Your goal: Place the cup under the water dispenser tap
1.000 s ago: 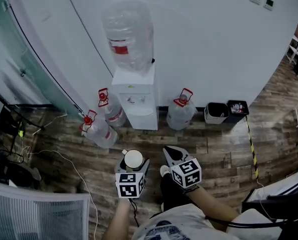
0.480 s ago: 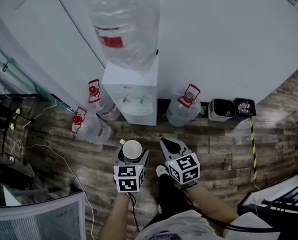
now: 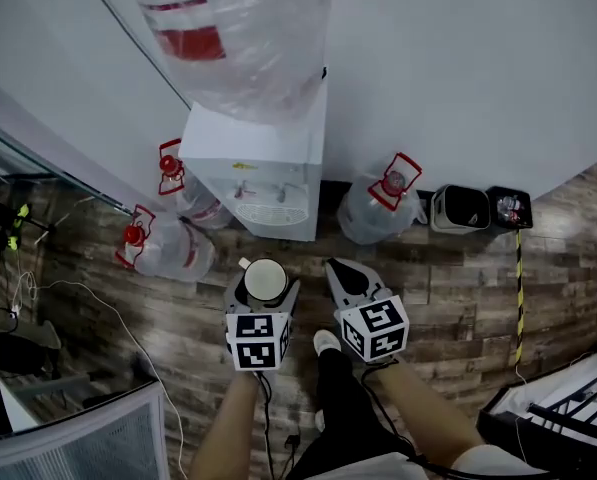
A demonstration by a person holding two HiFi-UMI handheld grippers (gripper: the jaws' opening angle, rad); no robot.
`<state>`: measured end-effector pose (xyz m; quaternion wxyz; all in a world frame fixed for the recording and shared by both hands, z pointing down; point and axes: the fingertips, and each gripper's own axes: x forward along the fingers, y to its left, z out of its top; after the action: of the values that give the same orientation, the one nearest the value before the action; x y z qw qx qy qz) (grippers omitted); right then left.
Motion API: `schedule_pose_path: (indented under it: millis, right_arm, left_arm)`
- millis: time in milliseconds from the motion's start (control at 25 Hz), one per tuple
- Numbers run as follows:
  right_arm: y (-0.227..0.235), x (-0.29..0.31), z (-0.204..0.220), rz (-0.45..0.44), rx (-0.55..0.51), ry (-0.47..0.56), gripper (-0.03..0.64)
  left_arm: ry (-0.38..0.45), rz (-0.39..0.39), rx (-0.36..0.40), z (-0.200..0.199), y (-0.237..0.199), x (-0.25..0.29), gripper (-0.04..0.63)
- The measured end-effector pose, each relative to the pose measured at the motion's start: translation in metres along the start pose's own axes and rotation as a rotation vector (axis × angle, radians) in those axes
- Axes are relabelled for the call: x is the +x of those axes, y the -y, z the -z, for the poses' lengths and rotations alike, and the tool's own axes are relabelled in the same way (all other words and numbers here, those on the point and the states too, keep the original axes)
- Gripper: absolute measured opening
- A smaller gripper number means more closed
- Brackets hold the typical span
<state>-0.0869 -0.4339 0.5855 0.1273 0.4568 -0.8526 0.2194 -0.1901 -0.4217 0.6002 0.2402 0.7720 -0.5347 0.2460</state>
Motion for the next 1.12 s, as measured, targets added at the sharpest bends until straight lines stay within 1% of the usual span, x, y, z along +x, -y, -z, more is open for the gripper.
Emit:
schedule_pose_path:
  millis: [280, 480, 680, 960, 1120]
  right_arm:
    - [0.034, 0.053, 0.046, 0.005, -0.003, -0.002, 0.020]
    - [0.057, 0.084, 0.076, 0.013, 0.012, -0.013, 0.020]
    - [0.071, 0.118, 0.101, 0.002, 0.021, -0.018, 0.020]
    - [0.086, 0.164, 0.115, -0.034, 0.019, -0.012, 0.020]
    - [0.095, 0.179, 0.121, -0.038, 0.016, -0.009, 0.020]
  left_arm:
    - [-0.006, 0.010, 0.002, 0.026, -0.011, 0.078, 0.439]
    - [-0.013, -0.013, -0.028, 0.048, -0.028, 0.123, 0.439]
    - [-0.021, -0.035, -0.043, 0.067, -0.048, 0.166, 0.439]
    - [-0.016, -0.076, -0.078, 0.074, -0.073, 0.232, 0.440]
    - [-0.012, -0.090, -0.089, 0.078, -0.082, 0.258, 0.439]
